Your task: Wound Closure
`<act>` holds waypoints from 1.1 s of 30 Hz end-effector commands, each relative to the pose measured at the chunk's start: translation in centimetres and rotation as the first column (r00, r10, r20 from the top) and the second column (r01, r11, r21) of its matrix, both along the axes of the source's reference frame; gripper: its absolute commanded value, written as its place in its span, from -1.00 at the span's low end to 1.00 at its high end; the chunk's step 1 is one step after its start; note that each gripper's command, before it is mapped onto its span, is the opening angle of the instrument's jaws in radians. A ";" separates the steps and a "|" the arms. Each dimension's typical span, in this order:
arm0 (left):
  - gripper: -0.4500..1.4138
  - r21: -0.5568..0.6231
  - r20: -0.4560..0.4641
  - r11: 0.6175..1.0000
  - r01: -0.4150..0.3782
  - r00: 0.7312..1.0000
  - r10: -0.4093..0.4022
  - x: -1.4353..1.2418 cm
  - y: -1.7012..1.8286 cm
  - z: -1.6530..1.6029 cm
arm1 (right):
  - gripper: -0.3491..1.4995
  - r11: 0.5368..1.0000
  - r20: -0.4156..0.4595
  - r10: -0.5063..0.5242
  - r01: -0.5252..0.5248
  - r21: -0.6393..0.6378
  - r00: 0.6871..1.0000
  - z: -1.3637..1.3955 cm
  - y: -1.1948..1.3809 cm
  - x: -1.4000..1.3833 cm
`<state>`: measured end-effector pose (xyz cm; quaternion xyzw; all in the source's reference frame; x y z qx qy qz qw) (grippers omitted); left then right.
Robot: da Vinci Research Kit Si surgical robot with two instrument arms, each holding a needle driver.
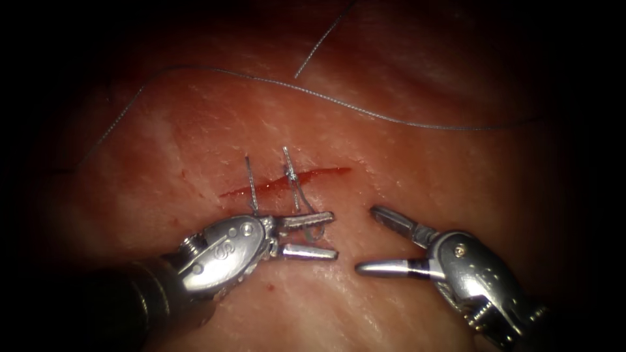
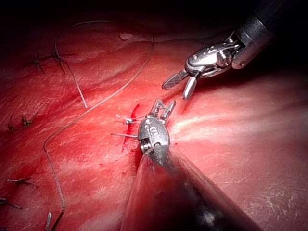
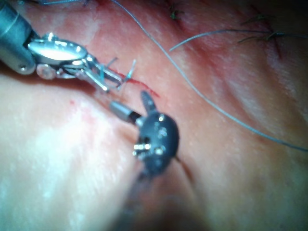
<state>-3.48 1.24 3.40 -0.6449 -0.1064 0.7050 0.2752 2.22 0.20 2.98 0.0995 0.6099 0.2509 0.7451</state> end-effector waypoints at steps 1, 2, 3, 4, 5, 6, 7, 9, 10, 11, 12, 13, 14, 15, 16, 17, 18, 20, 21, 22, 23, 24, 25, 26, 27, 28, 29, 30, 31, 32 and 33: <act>-1.00 -0.048 0.001 0.999 -0.011 1.000 0.011 -0.01 0.01 0.04 | 0.80 1.000 0.000 -0.002 0.002 -0.002 1.000 0.07 0.03 0.05; -1.00 -0.052 -0.003 0.999 -0.009 1.000 0.009 0.01 0.02 0.02 | 0.80 1.000 0.000 -0.002 0.002 -0.003 1.000 0.07 0.03 0.05; -1.00 -0.056 -0.006 0.998 -0.005 1.000 0.004 0.04 0.03 0.01 | 0.80 1.000 0.002 -0.004 0.004 -0.002 1.000 0.08 0.03 0.05; -1.00 -0.066 -0.010 0.998 0.004 1.000 -0.004 0.08 0.04 -0.01 | 0.80 1.000 0.003 -0.004 0.004 -0.003 1.000 0.09 0.03 0.05; -1.00 -0.076 -0.013 0.997 0.015 1.000 -0.016 0.12 0.06 -0.03 | 0.80 1.000 0.003 -0.003 0.003 -0.003 1.000 0.09 0.03 0.06; -1.00 -0.074 -0.014 0.997 0.027 1.000 -0.028 0.15 0.07 -0.04 | 0.80 1.000 0.005 -0.005 0.005 -0.003 1.000 0.10 0.03 0.07; -1.00 -0.079 -0.011 0.996 0.036 0.999 -0.037 0.18 0.08 -0.06 | 0.80 1.000 0.010 -0.003 0.003 -0.003 1.000 0.11 0.02 0.09; -1.00 -0.082 -0.013 0.996 0.043 0.999 -0.044 0.24 0.11 -0.09 | 0.80 1.000 0.013 -0.012 0.012 -0.002 1.000 0.14 0.02 0.13; -1.00 -0.080 -0.014 0.996 0.043 0.999 -0.044 0.26 0.12 -0.10 | 0.80 1.000 0.010 -0.025 0.025 -0.005 1.000 0.17 0.03 0.18; -1.00 -0.079 -0.012 0.996 0.045 0.999 -0.046 0.29 0.14 -0.11 | 0.80 0.999 0.008 -0.036 0.036 -0.016 0.999 0.20 0.04 0.22; -1.00 -0.077 -0.015 0.996 0.048 0.999 -0.049 0.31 0.16 -0.11 | 0.80 0.998 0.003 -0.053 0.053 -0.043 0.999 0.22 0.05 0.27; -1.00 -0.075 -0.014 0.996 0.051 0.999 -0.052 0.33 0.18 -0.11 | 0.80 0.994 -0.001 -0.075 0.074 -0.082 0.997 0.25 0.08 0.35; -1.00 -0.074 -0.016 0.996 0.053 0.998 -0.054 0.34 0.21 -0.10 | 0.80 0.988 -0.008 -0.088 0.087 -0.126 0.996 0.27 0.09 0.40; -1.00 -0.073 -0.017 0.996 0.054 0.998 -0.055 0.35 0.23 -0.09 | 0.80 0.981 -0.006 -0.105 0.103 -0.166 0.994 0.30 0.10 0.46; -1.00 -0.073 -0.018 0.996 0.054 0.998 -0.056 0.35 0.25 -0.07 | 0.80 0.971 -0.005 -0.123 0.119 -0.207 0.992 0.32 0.11 0.54; -1.00 -0.073 -0.016 0.996 0.057 0.998 -0.058 0.35 0.26 -0.05 | 0.80 0.963 -0.008 -0.135 0.129 -0.236 0.991 0.33 0.13 0.59; -1.00 -0.073 -0.016 0.996 0.057 0.998 -0.058 0.35 0.28 -0.03 | 0.80 0.957 -0.006 -0.139 0.132 -0.259 0.990 0.34 0.16 0.63; -1.00 -0.072 -0.016 0.996 0.057 0.998 -0.058 0.36 0.32 0.02 | 0.80 0.951 0.003 -0.138 0.133 -0.280 0.990 0.37 0.22 0.72; -1.00 -0.071 -0.018 0.996 0.059 0.998 -0.061 0.37 0.35 0.04 | 0.80 0.951 0.002 -0.139 0.134 -0.280 0.990 0.39 0.25 0.76; -1.00 -0.071 -0.019 0.996 0.059 0.998 -0.061 0.38 0.37 0.06 | 0.80 0.950 -0.001 -0.141 0.135 -0.281 0.990 0.40 0.26 0.79; -1.00 -0.071 -0.015 0.996 0.060 0.998 -0.061 0.38 0.39 0.08 | 0.80 0.951 0.003 -0.136 0.131 -0.280 0.991 0.42 0.29 0.83; -1.00 -0.065 -0.009 0.996 0.057 0.998 -0.058 0.39 0.41 0.10 | 0.80 0.950 0.009 -0.130 0.128 -0.285 0.991 0.42 0.31 0.85; -1.00 -0.065 -0.007 0.996 0.059 0.998 -0.060 0.39 0.42 0.12 | 0.80 0.949 0.014 -0.127 0.126 -0.289 0.992 0.42 0.33 0.87; -1.00 -0.059 -0.006 0.996 0.060 0.998 -0.061 0.39 0.44 0.13 | 0.80 0.945 0.019 -0.121 0.121 -0.305 0.992 0.41 0.35 0.88; -1.00 -0.058 -0.006 0.996 0.060 0.998 -0.060 0.40 0.46 0.15 | 0.80 0.943 0.028 -0.111 0.114 -0.314 0.993 0.39 0.37 0.88; -1.00 -0.058 -0.006 0.997 0.060 0.998 -0.060 0.41 0.48 0.16 | 0.80 0.942 0.033 -0.103 0.108 -0.317 0.994 0.37 0.39 0.88; -1.00 -0.057 -0.005 0.997 0.059 0.998 -0.060 0.42 0.50 0.18 | 0.80 0.944 0.032 -0.091 0.097 -0.317 0.995 0.35 0.43 0.88; -1.00 -0.057 -0.005 0.997 0.059 0.998 -0.059 0.44 0.52 0.20 | 0.80 0.943 0.030 -0.087 0.092 -0.321 0.996 0.33 0.45 0.88; -1.00 -0.056 -0.005 0.997 0.059 0.998 -0.059 0.45 0.53 0.21 | 0.80 0.941 0.030 -0.085 0.090 -0.325 0.996 0.31 0.46 0.88; -1.00 -0.056 -0.005 0.997 0.058 0.998 -0.059 0.45 0.55 0.22 | 0.80 0.940 0.034 -0.082 0.089 -0.329 0.996 0.30 0.48 0.89; -1.00 -0.055 -0.005 0.997 0.058 0.998 -0.059 0.46 0.56 0.22 | 0.80 0.940 0.035 -0.081 0.088 -0.328 0.996 0.29 0.48 0.91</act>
